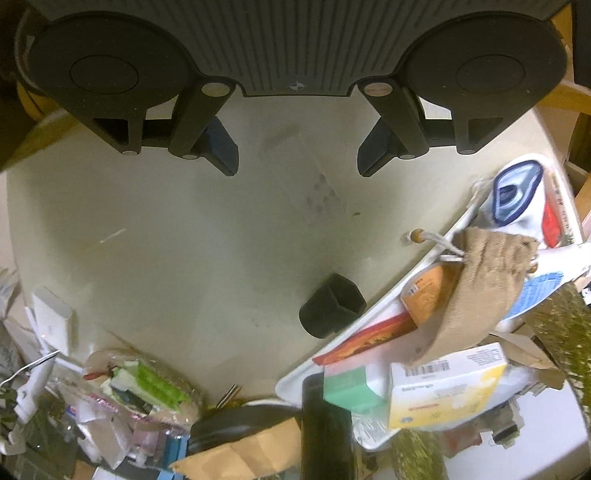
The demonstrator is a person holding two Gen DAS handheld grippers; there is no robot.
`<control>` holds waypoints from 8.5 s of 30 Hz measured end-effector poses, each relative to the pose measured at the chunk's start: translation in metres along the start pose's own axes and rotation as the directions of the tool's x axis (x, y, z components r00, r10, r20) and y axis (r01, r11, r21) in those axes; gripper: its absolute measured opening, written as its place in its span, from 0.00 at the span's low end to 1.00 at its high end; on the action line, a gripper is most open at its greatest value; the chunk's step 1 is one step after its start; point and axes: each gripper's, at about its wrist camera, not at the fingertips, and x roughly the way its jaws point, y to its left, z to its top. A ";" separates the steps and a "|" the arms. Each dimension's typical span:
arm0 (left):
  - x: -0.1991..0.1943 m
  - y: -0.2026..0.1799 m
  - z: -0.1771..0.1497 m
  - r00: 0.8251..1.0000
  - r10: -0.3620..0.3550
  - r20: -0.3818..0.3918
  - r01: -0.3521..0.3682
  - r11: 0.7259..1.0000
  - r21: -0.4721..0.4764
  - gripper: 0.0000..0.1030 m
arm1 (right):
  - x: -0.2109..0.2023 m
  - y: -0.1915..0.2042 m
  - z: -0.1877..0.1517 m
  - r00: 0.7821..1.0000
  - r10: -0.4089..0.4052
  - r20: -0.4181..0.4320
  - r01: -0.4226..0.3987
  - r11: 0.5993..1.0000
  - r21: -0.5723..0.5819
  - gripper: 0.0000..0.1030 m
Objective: Organize rigid objects
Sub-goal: 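Withdraw both tools from the box toward the table, then close the left tool on the clear plastic case, then grasp the black rubber cylinder with the right tool while the left tool holds the case, then carry the clear case and black cylinder over the box with both tools, then lower the clear case and black cylinder into the box and open both tools, then withdraw both tools up and away from the box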
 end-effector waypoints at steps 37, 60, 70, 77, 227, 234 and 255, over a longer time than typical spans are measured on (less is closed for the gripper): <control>-0.088 0.012 -0.043 0.977 -0.093 0.192 0.097 0.995 -0.010 0.32 | 0.019 0.028 0.048 0.994 0.090 0.058 -0.088 0.995 -0.050 1.00; -0.094 0.031 -0.068 0.963 -0.091 0.252 0.117 0.989 -0.091 0.32 | 0.122 0.069 0.113 0.980 0.190 0.063 -0.174 0.964 -0.202 0.98; -0.093 0.036 -0.065 0.961 -0.109 0.255 0.140 0.984 -0.107 0.32 | 0.170 0.068 0.132 0.980 0.193 0.047 -0.182 0.967 -0.181 0.88; -0.091 0.039 -0.065 0.960 -0.116 0.254 0.148 0.983 -0.112 0.32 | 0.197 0.069 0.142 0.981 0.189 0.037 -0.180 0.968 -0.175 0.83; -0.169 -0.028 -0.120 0.983 -0.092 0.156 0.085 0.995 0.050 0.51 | -0.042 0.070 -0.050 0.967 0.252 0.036 -0.238 0.945 -0.224 0.95; -0.169 -0.029 -0.119 0.985 -0.075 0.158 0.069 0.997 0.040 0.53 | -0.047 0.055 -0.060 0.988 0.143 0.057 -0.129 0.972 -0.195 1.00; -0.193 -0.043 -0.131 0.928 0.054 0.369 -0.050 0.999 -0.021 1.00 | -0.065 0.020 -0.090 0.987 -0.098 0.124 0.097 0.995 0.020 1.00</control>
